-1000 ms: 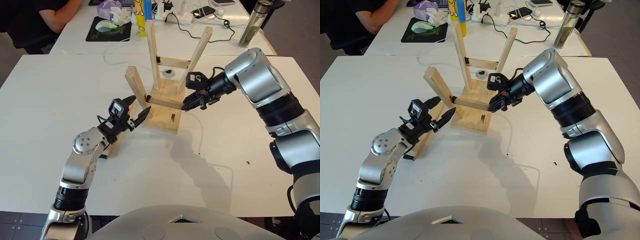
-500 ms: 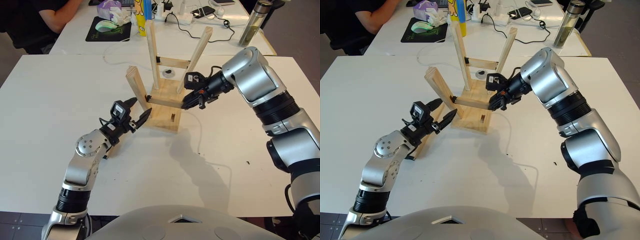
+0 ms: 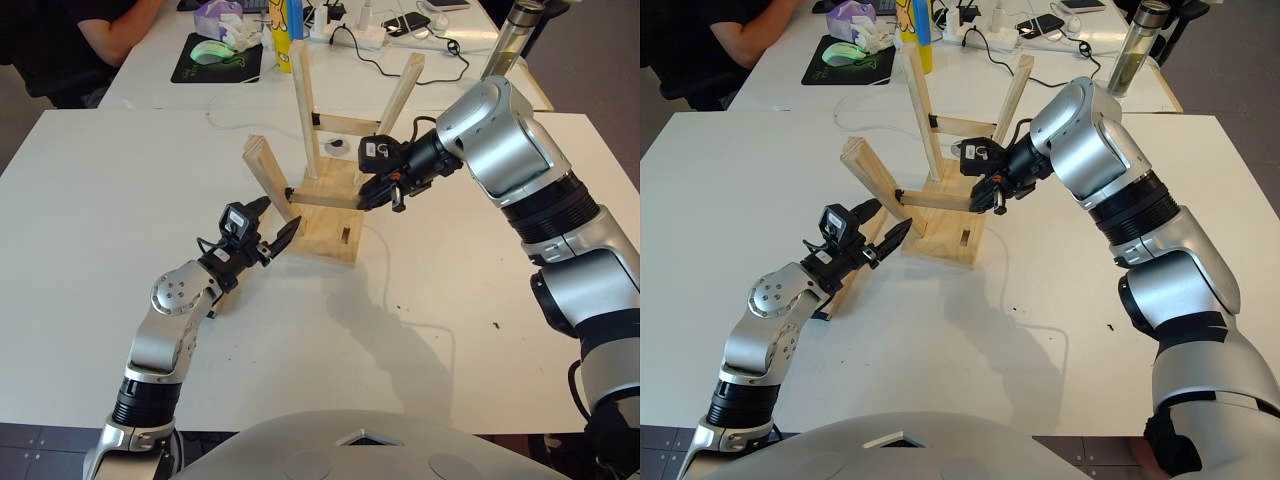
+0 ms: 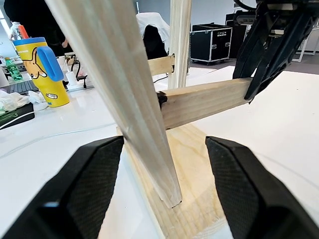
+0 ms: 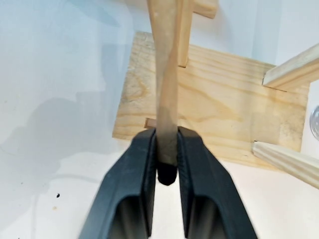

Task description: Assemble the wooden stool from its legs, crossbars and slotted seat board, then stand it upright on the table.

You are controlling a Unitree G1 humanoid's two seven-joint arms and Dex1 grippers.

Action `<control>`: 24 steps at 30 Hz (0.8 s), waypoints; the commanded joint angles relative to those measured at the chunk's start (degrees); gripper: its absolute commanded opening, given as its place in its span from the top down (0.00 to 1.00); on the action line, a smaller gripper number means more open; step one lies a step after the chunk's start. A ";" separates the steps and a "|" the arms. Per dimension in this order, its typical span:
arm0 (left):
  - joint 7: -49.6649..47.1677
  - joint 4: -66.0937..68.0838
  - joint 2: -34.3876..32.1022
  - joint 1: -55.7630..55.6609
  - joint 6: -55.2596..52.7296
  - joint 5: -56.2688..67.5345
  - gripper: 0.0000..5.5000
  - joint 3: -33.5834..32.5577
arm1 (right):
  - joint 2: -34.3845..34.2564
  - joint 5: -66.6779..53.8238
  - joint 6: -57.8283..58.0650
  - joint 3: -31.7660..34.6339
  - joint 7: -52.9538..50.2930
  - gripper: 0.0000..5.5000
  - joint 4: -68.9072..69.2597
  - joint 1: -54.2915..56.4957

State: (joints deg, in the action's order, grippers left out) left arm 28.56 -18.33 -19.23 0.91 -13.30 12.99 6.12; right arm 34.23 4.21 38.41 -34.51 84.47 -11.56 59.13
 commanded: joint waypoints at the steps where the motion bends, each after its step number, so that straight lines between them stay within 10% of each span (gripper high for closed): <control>1: -0.31 -0.29 0.68 0.53 0.34 -0.37 0.44 0.62 | -2.04 -1.36 -0.23 0.38 1.70 0.92 2.31 3.73; 24: -0.21 0.67 0.81 0.48 0.87 -0.66 0.44 0.72 | 1.12 -7.08 18.29 3.48 -0.64 0.92 10.51 0.60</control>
State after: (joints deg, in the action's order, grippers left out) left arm 26.83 -17.85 -18.46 1.72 -12.34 12.27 5.39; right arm 35.68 -1.06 55.67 -30.95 84.96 -2.38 60.66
